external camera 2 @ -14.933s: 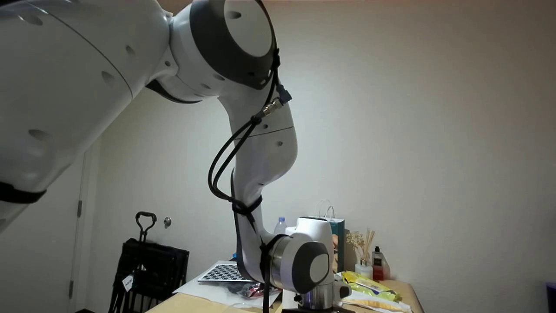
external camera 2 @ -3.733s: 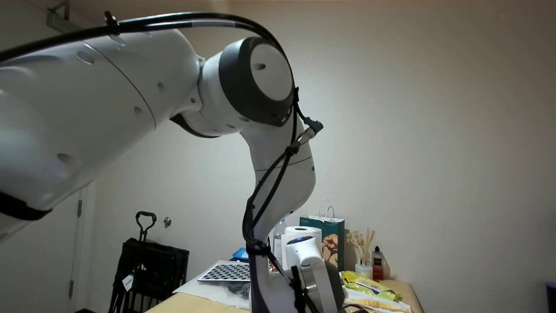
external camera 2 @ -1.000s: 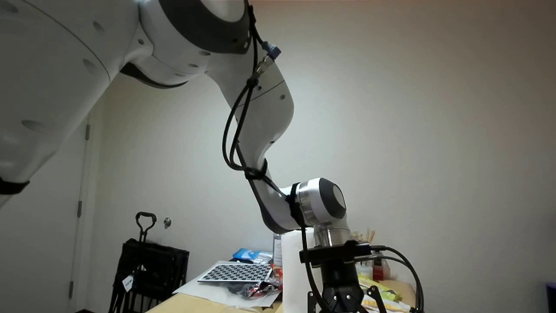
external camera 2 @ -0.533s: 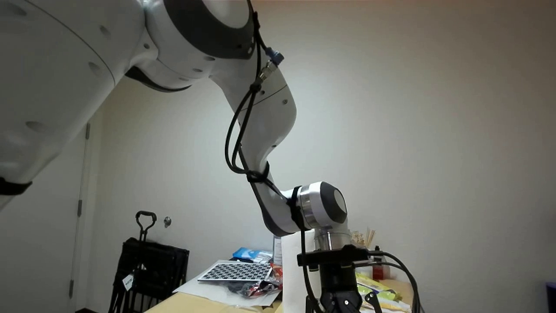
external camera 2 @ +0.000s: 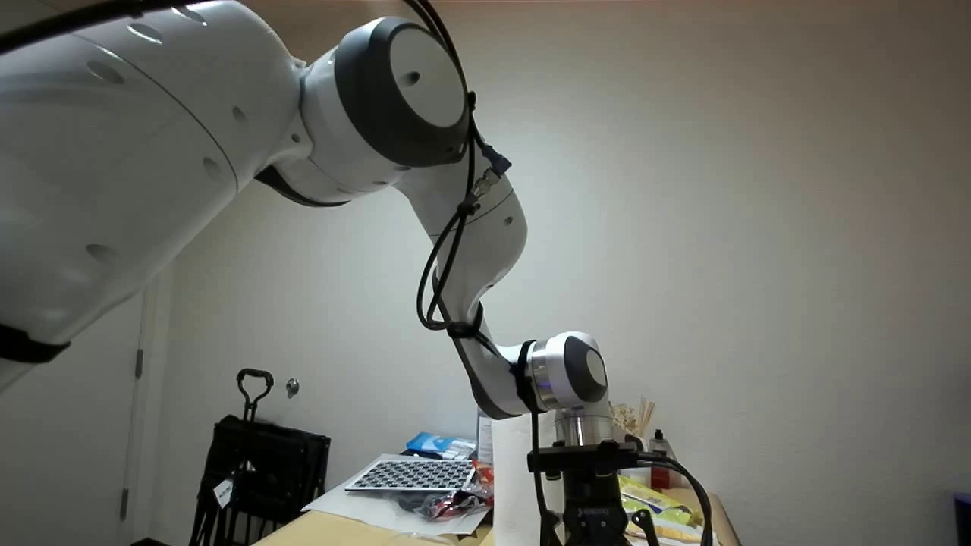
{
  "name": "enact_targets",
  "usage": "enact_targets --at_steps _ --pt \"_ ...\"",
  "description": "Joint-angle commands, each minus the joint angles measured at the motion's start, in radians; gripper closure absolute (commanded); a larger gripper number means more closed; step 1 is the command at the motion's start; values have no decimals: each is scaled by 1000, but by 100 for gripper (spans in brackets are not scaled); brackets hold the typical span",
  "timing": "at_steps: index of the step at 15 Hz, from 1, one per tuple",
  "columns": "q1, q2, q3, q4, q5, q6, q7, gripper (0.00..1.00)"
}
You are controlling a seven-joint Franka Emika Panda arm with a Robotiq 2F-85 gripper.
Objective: Pour the content from one plastic container to another
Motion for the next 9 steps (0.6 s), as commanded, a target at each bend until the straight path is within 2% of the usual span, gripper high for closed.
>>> enact_targets --at_steps 1,3,9 --pt "2 4 -2 5 2 -1 -2 0" --pt "-7 19 7 3 2 13 -36 0" --pt "-24 119 0 50 -75 184 -159 0"
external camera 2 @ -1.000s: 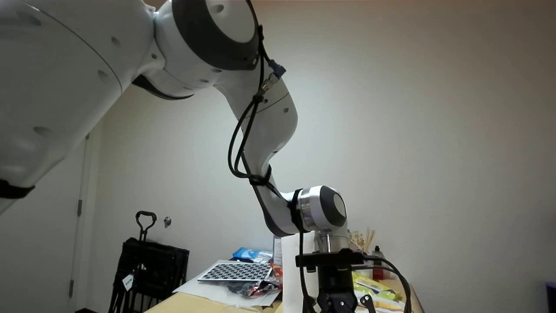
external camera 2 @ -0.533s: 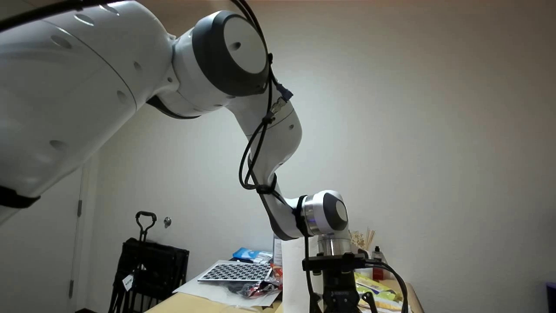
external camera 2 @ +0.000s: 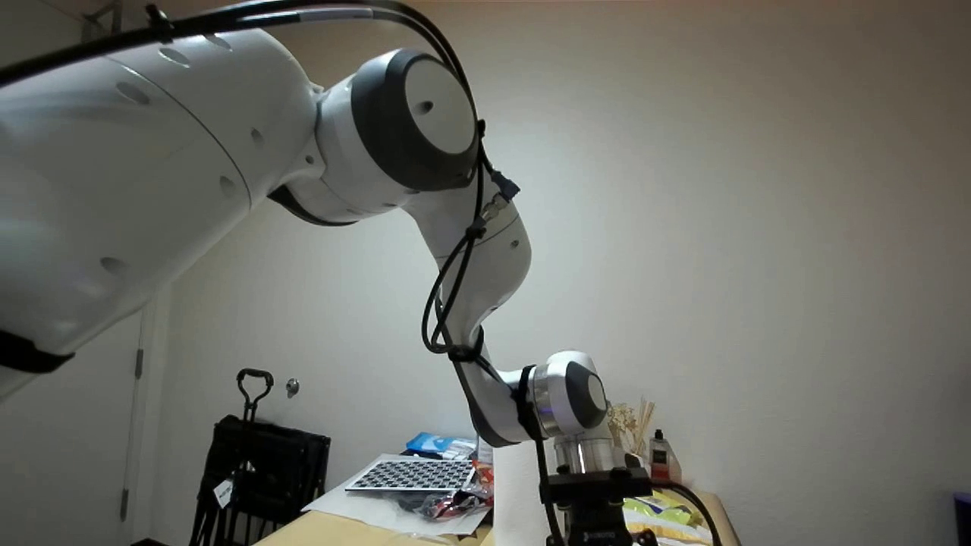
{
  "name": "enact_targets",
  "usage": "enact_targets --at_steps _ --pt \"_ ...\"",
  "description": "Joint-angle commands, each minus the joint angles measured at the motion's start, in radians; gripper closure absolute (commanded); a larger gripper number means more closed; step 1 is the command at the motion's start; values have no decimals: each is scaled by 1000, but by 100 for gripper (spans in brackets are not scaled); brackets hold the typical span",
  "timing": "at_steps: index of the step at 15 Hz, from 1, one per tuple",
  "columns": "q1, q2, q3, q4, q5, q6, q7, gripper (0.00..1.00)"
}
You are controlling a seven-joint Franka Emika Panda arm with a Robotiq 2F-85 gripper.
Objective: Pour the content from one plastic container to another
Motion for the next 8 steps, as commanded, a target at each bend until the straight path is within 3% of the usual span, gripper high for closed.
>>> enact_targets --at_steps 1,2,3,5,8 --pt "-22 65 -3 53 -29 72 -75 0" --pt "-26 82 -3 72 -24 73 -82 0" --pt "-29 94 -2 86 -19 73 -91 25" --pt "-34 118 -2 118 -12 57 -97 33" --pt "-46 144 2 152 5 40 -100 55"
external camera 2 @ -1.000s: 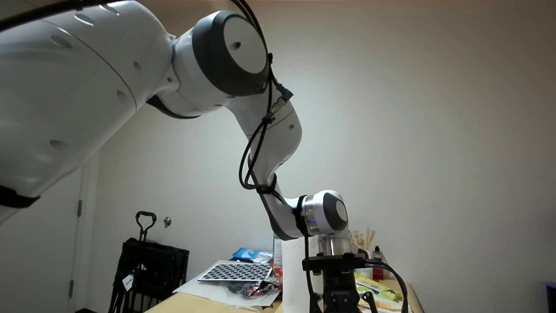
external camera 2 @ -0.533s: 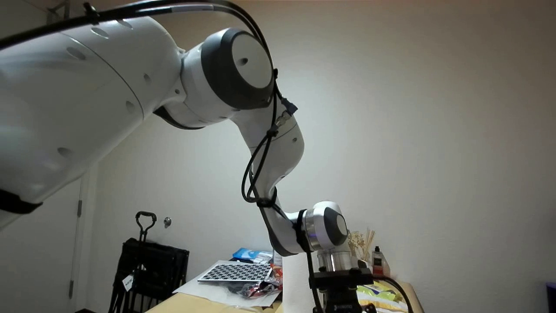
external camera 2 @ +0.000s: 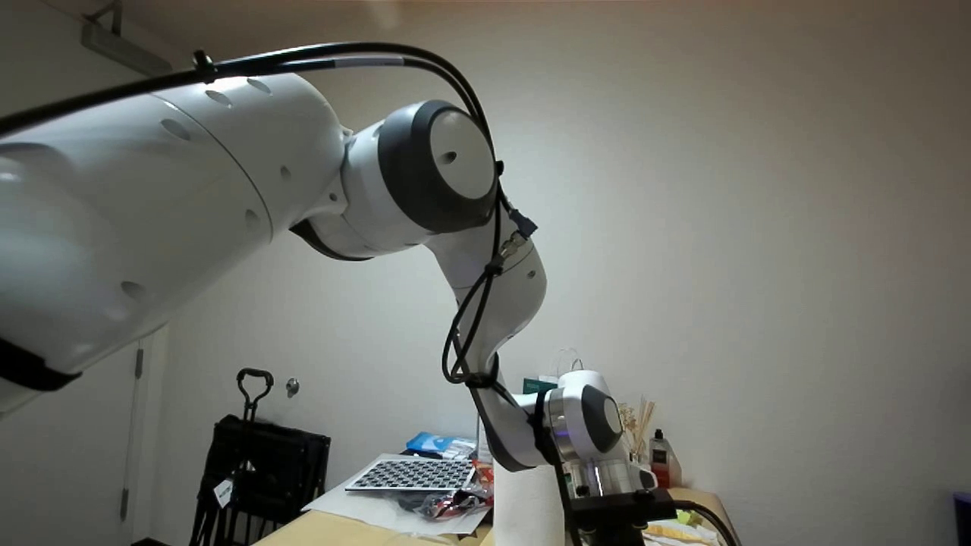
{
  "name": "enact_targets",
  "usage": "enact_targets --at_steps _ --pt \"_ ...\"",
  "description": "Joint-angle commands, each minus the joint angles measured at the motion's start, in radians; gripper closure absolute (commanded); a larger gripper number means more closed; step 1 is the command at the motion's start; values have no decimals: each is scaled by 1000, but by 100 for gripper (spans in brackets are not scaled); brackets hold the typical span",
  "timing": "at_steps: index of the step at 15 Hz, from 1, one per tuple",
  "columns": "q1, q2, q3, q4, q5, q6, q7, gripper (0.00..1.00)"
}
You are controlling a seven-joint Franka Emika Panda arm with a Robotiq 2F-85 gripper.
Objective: Pour the content from one plastic container to another
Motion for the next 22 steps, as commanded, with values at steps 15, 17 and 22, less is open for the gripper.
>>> enact_targets --at_steps 15,17,22 --pt "-16 55 4 94 28 -119 -3 81" --pt "-14 65 8 95 29 -120 -4 68" --pt "-17 84 14 108 36 -131 -10 75"
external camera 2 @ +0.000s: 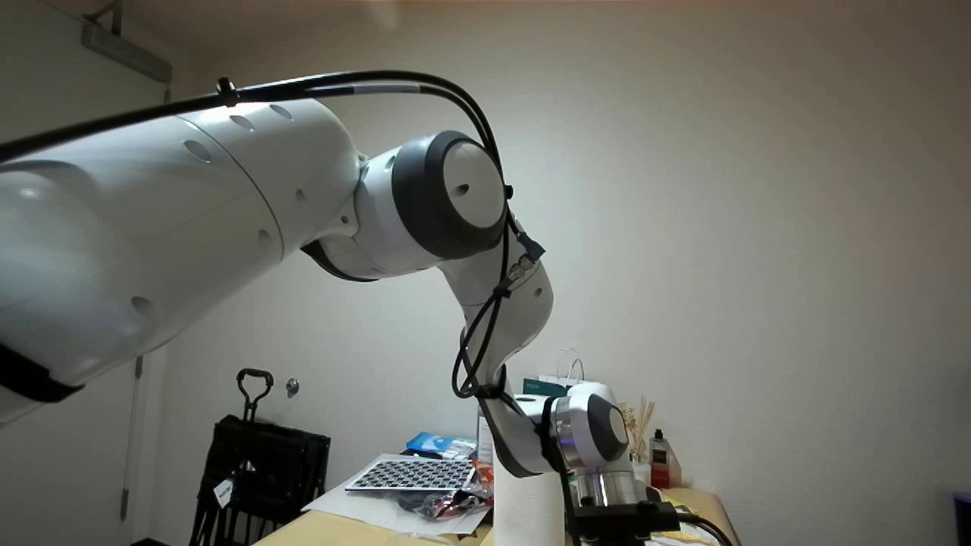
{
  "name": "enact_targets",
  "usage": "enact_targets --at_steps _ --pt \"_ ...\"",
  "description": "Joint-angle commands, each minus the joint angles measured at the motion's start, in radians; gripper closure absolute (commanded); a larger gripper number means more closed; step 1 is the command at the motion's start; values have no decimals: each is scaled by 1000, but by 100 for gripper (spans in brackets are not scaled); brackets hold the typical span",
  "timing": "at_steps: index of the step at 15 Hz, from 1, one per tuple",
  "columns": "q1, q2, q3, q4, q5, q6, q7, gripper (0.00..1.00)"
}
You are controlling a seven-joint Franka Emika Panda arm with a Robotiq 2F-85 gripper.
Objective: Pour the content from one plastic container to another
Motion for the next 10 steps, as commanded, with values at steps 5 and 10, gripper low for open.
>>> enact_targets --at_steps 5,10 --pt "-6 32 4 28 14 -21 -8 94" --pt "-4 25 -2 50 17 -58 7 95"
